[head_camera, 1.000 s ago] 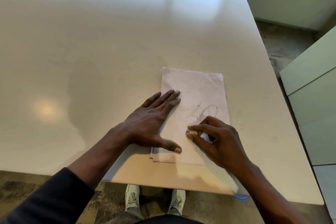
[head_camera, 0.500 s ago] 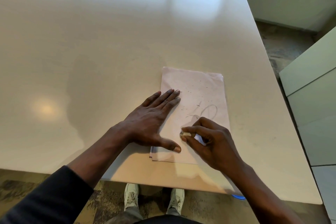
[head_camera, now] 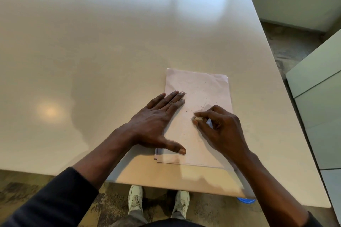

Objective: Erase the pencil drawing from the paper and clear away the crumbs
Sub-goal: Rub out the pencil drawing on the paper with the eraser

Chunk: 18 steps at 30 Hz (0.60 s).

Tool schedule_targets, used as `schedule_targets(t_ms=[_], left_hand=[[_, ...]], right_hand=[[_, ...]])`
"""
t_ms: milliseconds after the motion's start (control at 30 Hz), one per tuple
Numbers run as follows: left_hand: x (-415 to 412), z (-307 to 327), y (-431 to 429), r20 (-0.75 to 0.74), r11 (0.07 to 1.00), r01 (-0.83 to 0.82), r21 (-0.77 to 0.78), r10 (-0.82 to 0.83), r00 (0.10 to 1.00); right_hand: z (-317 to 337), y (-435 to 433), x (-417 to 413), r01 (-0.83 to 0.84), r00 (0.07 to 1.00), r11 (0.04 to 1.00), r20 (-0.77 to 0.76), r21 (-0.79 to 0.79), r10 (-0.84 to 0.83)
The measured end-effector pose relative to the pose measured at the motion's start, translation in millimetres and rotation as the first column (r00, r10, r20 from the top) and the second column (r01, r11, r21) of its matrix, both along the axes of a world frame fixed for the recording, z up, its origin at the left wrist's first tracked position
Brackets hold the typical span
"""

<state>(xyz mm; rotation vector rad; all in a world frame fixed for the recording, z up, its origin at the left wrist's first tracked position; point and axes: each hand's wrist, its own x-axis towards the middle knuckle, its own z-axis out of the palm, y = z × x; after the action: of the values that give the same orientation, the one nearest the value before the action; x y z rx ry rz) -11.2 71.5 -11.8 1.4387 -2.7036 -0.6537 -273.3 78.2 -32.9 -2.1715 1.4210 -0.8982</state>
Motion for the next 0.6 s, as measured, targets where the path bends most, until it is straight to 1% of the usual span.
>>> schedule_targets(t_ms=[133,233,300,467,533,600], left_hand=[[1.0,-0.9,-0.7,-0.018,1.0,0.003,0.017,-0.002,1.0],[1.2,-1.7,-0.8,-0.011,1.0,0.007,0.02,-0.006,1.0],[0.8,-1.1,-0.8,-0.011,1.0,0.009,0.019,-0.009,1.0],[0.7,-0.7,-0.4,0.003,1.0,0.005,0.01,-0.005,1.0],[0.3,-0.9,-0.3,0.004,1.0,0.004,0.006,-0.004,1.0],[0.4,-1.2,-0.4,-0.004,1.0,0.003,0.004,-0.003,1.0]], right_hand=[[-2.4,17.9,12.0,-0.19,0.982,0.981,-0.01,0.044,0.19],[-1.4,19.3,12.1,-0.263,0.964,0.963,-0.023,0.065,0.265],[1.2,12.2,7.6,-0.229,0.972,0.971,-0.044,0.063,0.232],[2.4,-12.3,-1.7,-0.01,0.999,1.0,-0.047,0.002,0.01],[2.1,-16.1,-1.4,0.035,0.998,0.999,-0.046,-0.003,-0.035],[1.5,-13.9,0.3,0.034,0.999,0.999,-0.038,-0.011,-0.035]])
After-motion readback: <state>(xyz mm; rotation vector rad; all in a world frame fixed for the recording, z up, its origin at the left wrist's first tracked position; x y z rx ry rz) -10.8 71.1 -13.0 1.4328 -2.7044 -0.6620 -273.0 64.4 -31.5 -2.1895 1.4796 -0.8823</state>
